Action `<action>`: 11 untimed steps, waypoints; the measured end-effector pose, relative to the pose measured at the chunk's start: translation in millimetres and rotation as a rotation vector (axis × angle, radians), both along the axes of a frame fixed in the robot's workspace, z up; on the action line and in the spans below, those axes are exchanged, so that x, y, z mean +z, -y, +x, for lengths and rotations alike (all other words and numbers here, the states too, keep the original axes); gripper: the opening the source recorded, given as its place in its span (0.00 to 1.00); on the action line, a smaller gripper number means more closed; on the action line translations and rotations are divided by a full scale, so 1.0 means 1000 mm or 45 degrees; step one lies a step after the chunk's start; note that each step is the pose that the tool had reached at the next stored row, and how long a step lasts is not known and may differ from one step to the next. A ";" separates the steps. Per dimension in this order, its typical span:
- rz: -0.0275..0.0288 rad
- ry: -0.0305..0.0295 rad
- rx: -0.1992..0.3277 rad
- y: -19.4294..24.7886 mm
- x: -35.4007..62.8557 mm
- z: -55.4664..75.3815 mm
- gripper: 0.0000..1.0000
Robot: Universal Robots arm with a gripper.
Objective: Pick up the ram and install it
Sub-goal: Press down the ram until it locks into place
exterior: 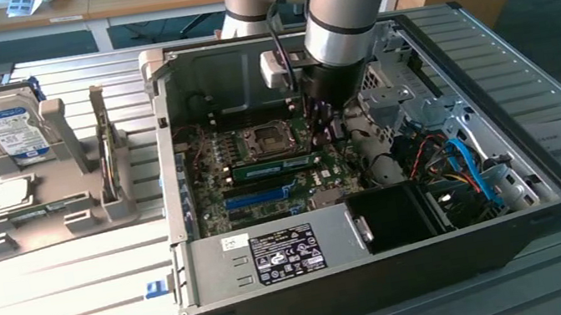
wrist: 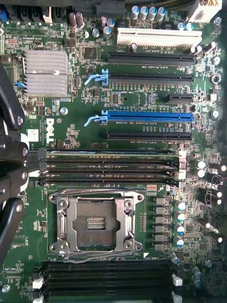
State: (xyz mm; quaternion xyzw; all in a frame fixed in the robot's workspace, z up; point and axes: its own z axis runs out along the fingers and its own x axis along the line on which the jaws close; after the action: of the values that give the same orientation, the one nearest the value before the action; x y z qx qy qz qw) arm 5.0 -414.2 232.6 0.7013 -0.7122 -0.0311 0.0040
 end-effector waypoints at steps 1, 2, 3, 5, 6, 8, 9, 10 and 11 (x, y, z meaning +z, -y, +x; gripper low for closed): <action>0.0000 0.0001 0.000 0.0000 0.0000 0.000 0.10; -0.0002 0.0000 0.000 0.0000 0.0001 0.000 0.10; -0.0001 0.0000 0.000 0.0000 0.0001 0.000 0.10; -0.0002 0.0003 0.000 0.0001 0.0001 -0.002 0.10; -0.0004 0.0010 0.000 0.0001 0.0001 -0.004 0.10; -0.0003 0.0025 0.000 0.0001 0.0001 -0.006 0.10; -0.0002 0.0030 0.000 0.0000 0.0001 -0.007 0.10; -0.0002 0.0033 0.000 0.0000 0.0001 -0.009 0.10; -0.0002 0.0038 0.000 0.0000 0.0001 -0.010 0.10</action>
State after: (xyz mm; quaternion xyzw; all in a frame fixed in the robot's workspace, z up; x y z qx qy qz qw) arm -5.2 -414.2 232.7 0.7013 -0.7122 -0.0300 0.0030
